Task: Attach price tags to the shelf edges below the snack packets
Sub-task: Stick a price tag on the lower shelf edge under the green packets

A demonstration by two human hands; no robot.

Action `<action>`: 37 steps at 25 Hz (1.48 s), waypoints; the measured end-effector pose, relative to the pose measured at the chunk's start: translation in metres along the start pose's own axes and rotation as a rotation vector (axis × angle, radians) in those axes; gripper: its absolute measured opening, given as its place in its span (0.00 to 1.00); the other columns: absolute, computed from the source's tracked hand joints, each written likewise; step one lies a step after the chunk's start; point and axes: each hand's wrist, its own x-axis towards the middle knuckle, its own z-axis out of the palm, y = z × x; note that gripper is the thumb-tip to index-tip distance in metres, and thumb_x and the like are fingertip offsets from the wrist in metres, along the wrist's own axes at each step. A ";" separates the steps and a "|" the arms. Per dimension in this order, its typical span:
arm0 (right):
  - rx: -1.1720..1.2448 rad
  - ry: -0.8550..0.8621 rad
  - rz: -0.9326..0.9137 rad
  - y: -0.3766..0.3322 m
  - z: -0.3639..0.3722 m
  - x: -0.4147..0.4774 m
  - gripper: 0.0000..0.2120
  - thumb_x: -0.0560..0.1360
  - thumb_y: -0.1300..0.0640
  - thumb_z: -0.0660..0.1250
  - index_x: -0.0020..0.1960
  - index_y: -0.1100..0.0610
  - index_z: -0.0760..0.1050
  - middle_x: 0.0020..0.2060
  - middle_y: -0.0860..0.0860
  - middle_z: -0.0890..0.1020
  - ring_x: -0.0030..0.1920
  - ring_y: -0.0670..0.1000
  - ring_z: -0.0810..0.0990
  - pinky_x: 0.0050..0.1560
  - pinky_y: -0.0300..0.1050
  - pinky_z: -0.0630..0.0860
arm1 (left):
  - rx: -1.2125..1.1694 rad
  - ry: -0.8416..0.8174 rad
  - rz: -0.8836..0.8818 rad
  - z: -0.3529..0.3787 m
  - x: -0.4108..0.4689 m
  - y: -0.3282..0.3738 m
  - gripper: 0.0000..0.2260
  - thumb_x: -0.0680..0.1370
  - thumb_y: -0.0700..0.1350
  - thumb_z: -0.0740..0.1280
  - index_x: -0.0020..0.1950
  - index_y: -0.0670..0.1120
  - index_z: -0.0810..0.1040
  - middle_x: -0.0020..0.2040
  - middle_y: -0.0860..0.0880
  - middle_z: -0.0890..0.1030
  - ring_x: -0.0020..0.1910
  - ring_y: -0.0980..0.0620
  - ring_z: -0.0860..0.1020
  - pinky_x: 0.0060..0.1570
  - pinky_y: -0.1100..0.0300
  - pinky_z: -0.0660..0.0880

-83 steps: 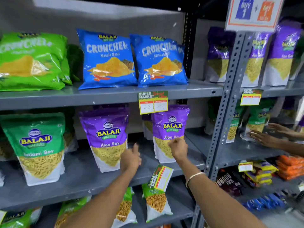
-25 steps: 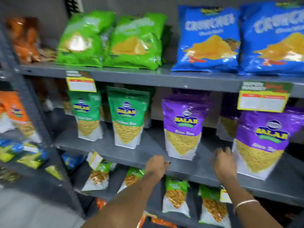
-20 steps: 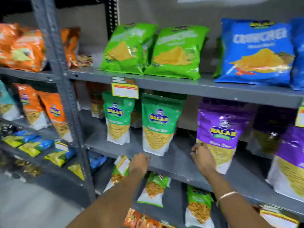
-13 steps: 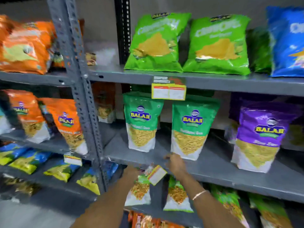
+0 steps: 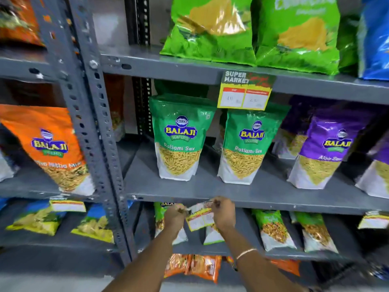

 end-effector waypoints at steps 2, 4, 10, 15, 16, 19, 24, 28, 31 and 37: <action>0.105 0.034 0.064 0.009 0.002 -0.005 0.10 0.70 0.66 0.65 0.33 0.56 0.79 0.36 0.56 0.84 0.45 0.55 0.83 0.43 0.47 0.76 | 0.030 0.077 0.103 -0.006 -0.005 0.010 0.21 0.69 0.31 0.68 0.23 0.52 0.71 0.25 0.50 0.76 0.38 0.49 0.74 0.40 0.57 0.69; 0.148 0.055 0.091 0.009 0.004 -0.007 0.07 0.70 0.65 0.66 0.38 0.59 0.82 0.41 0.59 0.86 0.47 0.58 0.83 0.45 0.47 0.77 | 0.099 0.141 0.124 -0.007 -0.008 0.021 0.16 0.70 0.35 0.68 0.26 0.49 0.71 0.31 0.44 0.77 0.37 0.46 0.76 0.38 0.56 0.70; 0.247 0.152 0.117 -0.001 0.010 0.004 0.06 0.72 0.67 0.65 0.44 0.64 0.81 0.44 0.61 0.85 0.47 0.60 0.82 0.45 0.47 0.77 | 0.188 0.294 0.170 -0.005 -0.010 0.031 0.06 0.73 0.38 0.68 0.37 0.41 0.82 0.35 0.44 0.81 0.37 0.47 0.77 0.35 0.60 0.69; 0.236 0.149 0.120 0.000 0.016 0.004 0.07 0.71 0.65 0.67 0.35 0.60 0.75 0.37 0.59 0.82 0.38 0.57 0.77 0.40 0.47 0.76 | 0.224 0.382 0.180 0.001 -0.015 0.031 0.17 0.73 0.39 0.68 0.26 0.45 0.68 0.26 0.47 0.72 0.28 0.50 0.71 0.30 0.53 0.73; 0.236 0.153 0.114 -0.001 0.018 0.005 0.09 0.71 0.64 0.68 0.34 0.58 0.72 0.38 0.59 0.82 0.37 0.56 0.75 0.39 0.47 0.74 | 0.206 0.402 0.179 0.002 -0.016 0.032 0.19 0.73 0.39 0.68 0.24 0.45 0.65 0.24 0.48 0.69 0.26 0.51 0.68 0.28 0.56 0.68; 0.183 0.168 0.095 -0.006 0.026 0.004 0.12 0.69 0.57 0.73 0.38 0.59 0.69 0.45 0.59 0.78 0.42 0.59 0.76 0.39 0.46 0.68 | 0.167 0.391 0.192 0.003 -0.014 0.030 0.15 0.73 0.40 0.68 0.28 0.42 0.70 0.28 0.44 0.76 0.30 0.49 0.72 0.32 0.58 0.67; 0.070 0.165 0.051 -0.006 0.029 0.006 0.19 0.70 0.53 0.72 0.54 0.64 0.72 0.50 0.58 0.77 0.51 0.61 0.77 0.43 0.49 0.72 | 0.132 0.388 0.158 0.008 -0.014 0.029 0.15 0.72 0.43 0.71 0.30 0.41 0.69 0.30 0.44 0.75 0.31 0.47 0.71 0.32 0.59 0.65; -0.020 0.129 -0.005 -0.001 0.016 0.009 0.13 0.71 0.53 0.70 0.43 0.61 0.71 0.47 0.59 0.79 0.48 0.61 0.79 0.39 0.45 0.66 | 0.148 0.370 0.131 0.013 -0.015 0.030 0.16 0.71 0.46 0.71 0.32 0.40 0.68 0.30 0.43 0.73 0.31 0.44 0.71 0.31 0.58 0.65; -0.044 0.112 -0.015 0.003 0.011 0.013 0.13 0.72 0.54 0.70 0.38 0.59 0.67 0.44 0.60 0.81 0.44 0.61 0.79 0.38 0.45 0.67 | 0.169 0.361 0.175 0.006 -0.013 0.030 0.21 0.72 0.43 0.71 0.25 0.46 0.61 0.26 0.48 0.68 0.29 0.48 0.67 0.31 0.58 0.64; -0.077 0.107 0.000 0.005 0.008 0.015 0.13 0.72 0.57 0.69 0.37 0.59 0.66 0.44 0.61 0.81 0.45 0.62 0.79 0.40 0.49 0.73 | 0.375 0.315 0.153 -0.003 -0.012 0.034 0.25 0.73 0.46 0.70 0.25 0.46 0.57 0.26 0.46 0.66 0.31 0.44 0.66 0.32 0.56 0.64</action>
